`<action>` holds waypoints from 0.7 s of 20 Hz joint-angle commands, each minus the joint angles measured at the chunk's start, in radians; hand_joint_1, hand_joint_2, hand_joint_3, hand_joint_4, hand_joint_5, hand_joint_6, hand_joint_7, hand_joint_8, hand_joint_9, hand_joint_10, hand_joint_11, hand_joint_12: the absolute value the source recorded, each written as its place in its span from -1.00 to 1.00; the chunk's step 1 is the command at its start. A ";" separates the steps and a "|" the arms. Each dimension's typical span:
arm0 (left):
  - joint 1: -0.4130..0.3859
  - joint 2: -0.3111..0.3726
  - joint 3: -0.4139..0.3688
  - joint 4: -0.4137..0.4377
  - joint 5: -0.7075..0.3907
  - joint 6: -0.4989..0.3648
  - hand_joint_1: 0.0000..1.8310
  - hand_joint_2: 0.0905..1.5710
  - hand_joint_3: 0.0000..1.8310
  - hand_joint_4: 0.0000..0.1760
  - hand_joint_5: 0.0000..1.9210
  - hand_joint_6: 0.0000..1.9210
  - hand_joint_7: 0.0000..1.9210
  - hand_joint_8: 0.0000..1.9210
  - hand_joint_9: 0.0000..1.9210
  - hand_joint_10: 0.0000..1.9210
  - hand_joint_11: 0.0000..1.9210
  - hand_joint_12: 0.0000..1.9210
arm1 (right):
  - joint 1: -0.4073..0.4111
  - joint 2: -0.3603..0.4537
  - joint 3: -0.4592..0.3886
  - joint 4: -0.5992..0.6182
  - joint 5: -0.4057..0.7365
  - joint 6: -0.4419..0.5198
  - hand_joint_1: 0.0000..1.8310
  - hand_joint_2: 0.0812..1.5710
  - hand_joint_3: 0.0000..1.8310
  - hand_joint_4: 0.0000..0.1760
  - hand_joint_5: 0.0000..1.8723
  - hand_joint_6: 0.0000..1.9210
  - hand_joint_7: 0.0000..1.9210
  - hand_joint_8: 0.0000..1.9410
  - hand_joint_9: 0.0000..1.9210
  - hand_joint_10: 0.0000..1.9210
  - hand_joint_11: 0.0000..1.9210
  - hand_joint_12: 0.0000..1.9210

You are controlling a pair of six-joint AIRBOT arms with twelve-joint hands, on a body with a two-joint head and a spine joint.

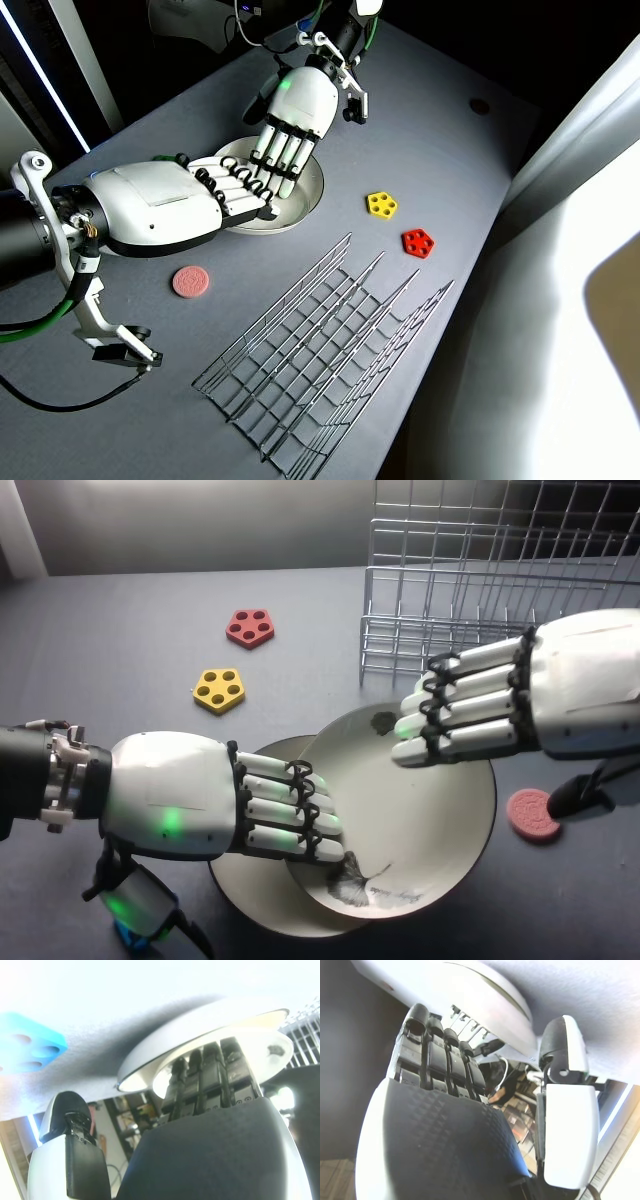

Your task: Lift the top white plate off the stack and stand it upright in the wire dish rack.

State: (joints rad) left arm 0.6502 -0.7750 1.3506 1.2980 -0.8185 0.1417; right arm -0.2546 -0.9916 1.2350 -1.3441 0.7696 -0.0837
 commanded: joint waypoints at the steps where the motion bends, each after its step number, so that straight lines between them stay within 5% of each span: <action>1: -0.015 -0.007 0.000 -0.024 -0.012 -0.002 -0.72 0.27 -1.00 -1.00 -0.89 -0.99 -0.89 -1.00 -0.90 -1.00 -1.00 -0.67 | -0.002 0.001 -0.001 0.052 0.045 -0.002 0.11 0.25 -1.00 -1.00 -0.90 -0.99 -0.91 -1.00 -0.88 -1.00 -1.00 -0.48; 7: -0.015 -0.008 0.001 -0.024 -0.012 -0.002 -0.68 0.26 -1.00 -1.00 -0.88 -1.00 -0.88 -1.00 -0.90 -1.00 -1.00 -0.68 | -0.023 -0.043 0.007 0.057 0.019 -0.002 0.16 0.24 -1.00 -1.00 -0.90 -1.00 -0.90 -1.00 -0.87 -1.00 -1.00 -0.55; 14: -0.015 -0.014 0.012 -0.033 -0.013 -0.002 -0.71 0.26 -1.00 -1.00 -0.89 -1.00 -0.88 -1.00 -0.88 -1.00 -1.00 -0.65 | -0.036 -0.107 0.037 0.051 -0.021 -0.002 0.19 0.28 -1.00 -1.00 -0.82 -1.00 -0.83 -1.00 -0.80 -1.00 -0.99 -0.37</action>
State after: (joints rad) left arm 0.6502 -0.7822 1.3628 1.2919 -0.8272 0.1417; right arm -0.2913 -1.1069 1.2724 -1.3499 0.6983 -0.0834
